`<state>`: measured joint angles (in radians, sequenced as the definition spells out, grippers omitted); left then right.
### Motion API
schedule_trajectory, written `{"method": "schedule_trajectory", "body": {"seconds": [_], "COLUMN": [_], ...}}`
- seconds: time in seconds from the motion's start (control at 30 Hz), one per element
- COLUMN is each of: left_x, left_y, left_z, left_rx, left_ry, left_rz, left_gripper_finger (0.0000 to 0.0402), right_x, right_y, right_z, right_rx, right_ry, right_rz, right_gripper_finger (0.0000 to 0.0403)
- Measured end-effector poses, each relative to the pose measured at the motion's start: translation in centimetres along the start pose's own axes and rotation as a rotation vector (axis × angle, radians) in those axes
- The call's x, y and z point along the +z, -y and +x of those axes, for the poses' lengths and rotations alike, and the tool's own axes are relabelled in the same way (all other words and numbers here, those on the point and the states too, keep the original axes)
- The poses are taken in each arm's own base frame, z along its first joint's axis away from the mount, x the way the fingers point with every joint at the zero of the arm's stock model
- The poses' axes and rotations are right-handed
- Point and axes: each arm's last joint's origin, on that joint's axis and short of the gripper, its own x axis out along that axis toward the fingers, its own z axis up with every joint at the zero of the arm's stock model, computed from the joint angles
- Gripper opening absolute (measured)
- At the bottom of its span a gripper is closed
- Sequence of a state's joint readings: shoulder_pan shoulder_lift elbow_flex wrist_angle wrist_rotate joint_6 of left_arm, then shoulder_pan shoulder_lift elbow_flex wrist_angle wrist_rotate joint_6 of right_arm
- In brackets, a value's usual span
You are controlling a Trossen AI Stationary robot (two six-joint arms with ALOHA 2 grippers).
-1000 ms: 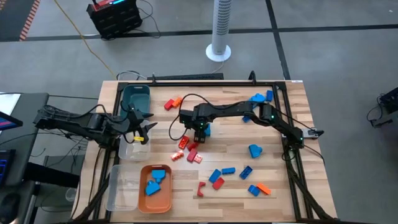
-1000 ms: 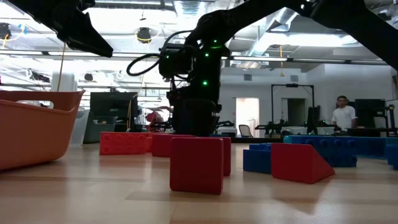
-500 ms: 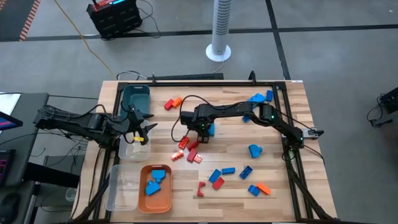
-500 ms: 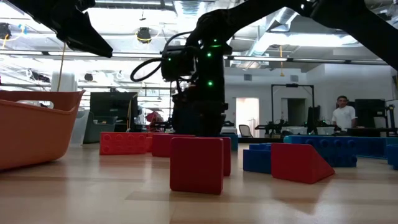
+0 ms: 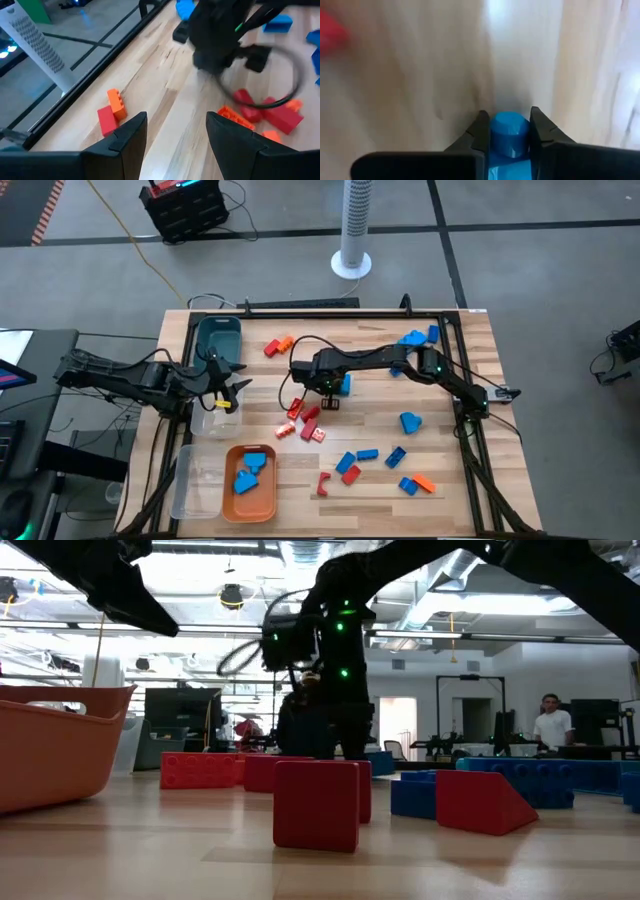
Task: Sort blocks
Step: Put the light blue game piece into the orange bin
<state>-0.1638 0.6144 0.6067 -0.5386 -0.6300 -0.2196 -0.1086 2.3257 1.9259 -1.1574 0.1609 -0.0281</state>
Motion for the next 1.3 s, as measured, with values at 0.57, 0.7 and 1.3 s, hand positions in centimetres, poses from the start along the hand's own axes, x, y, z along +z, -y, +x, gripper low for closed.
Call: {"method": "schedule_trajectory", "body": {"seconds": [0.57,0.7,1.3], "left_x": [-0.2,-0.2,-0.3], "left_y": [-0.1,0.0,0.0], "left_z": [0.0,0.0,0.0], "left_rx": [0.010,-0.003,-0.018], "left_ry": [-0.018,-0.022,-0.033], "left_rz": [-0.005,-0.027,-0.060], "left_gripper_finger": [0.0199,0.0199,0.0199], "right_x": [3.4,3.5,6.4], "right_y": [-13.0,-15.3,-18.4], "right_z": [-11.2,-12.6,-7.0], "right_rx": [0.364,0.379,0.518], "right_ry": [0.889,1.031,1.272], "right_rz": [-0.276,-0.340,-0.320], "right_gripper_finger": [0.0071,0.0071,0.0084]}}
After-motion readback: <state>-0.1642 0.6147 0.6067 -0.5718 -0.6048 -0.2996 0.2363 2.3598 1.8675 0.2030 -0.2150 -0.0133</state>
